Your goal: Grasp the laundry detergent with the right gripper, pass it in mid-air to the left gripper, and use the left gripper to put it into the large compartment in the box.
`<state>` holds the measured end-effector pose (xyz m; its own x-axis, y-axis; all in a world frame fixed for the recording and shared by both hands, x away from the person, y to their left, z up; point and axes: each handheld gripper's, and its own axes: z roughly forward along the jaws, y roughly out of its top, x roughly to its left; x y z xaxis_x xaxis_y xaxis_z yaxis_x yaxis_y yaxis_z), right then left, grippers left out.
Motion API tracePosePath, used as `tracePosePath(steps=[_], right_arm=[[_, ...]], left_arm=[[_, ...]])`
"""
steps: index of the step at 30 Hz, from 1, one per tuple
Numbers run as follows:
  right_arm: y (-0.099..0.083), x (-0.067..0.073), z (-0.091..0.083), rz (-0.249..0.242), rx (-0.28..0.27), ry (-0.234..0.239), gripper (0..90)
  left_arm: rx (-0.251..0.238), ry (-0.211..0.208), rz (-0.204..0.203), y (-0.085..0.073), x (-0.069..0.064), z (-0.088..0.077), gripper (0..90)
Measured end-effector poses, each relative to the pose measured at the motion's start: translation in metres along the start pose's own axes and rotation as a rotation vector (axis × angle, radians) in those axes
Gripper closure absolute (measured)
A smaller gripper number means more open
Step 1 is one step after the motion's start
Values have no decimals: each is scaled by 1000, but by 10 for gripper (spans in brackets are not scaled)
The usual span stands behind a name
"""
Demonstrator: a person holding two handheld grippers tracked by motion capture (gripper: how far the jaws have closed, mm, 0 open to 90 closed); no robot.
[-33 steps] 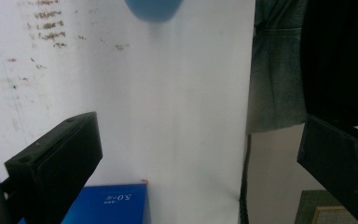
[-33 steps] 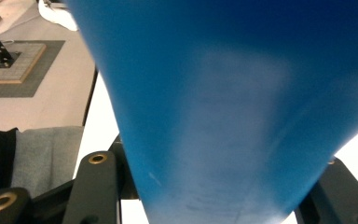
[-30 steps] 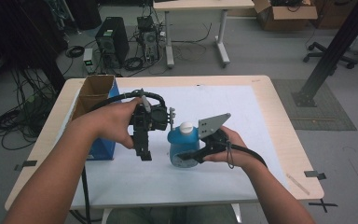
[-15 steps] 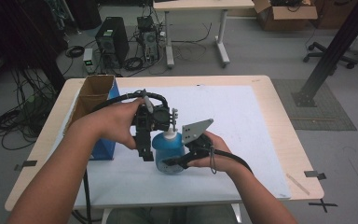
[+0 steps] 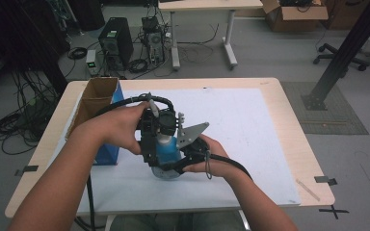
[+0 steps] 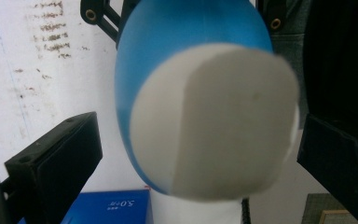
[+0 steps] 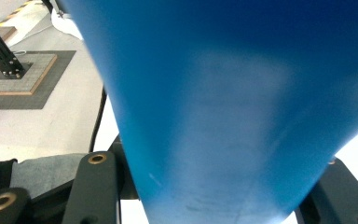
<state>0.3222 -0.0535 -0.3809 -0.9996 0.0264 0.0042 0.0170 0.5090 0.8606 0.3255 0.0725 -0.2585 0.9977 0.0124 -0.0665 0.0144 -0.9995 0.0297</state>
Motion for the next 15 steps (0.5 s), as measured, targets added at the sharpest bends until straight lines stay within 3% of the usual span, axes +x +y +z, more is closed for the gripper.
tracePosePath(steps=[14, 15], right_arm=[[2, 1, 3, -10, 2, -24, 456], [2, 2, 3, 6, -2, -18, 455]], left_arm=[[-2, 2, 8, 7, 0, 3, 2], [-2, 2, 9, 7, 0, 3, 2]])
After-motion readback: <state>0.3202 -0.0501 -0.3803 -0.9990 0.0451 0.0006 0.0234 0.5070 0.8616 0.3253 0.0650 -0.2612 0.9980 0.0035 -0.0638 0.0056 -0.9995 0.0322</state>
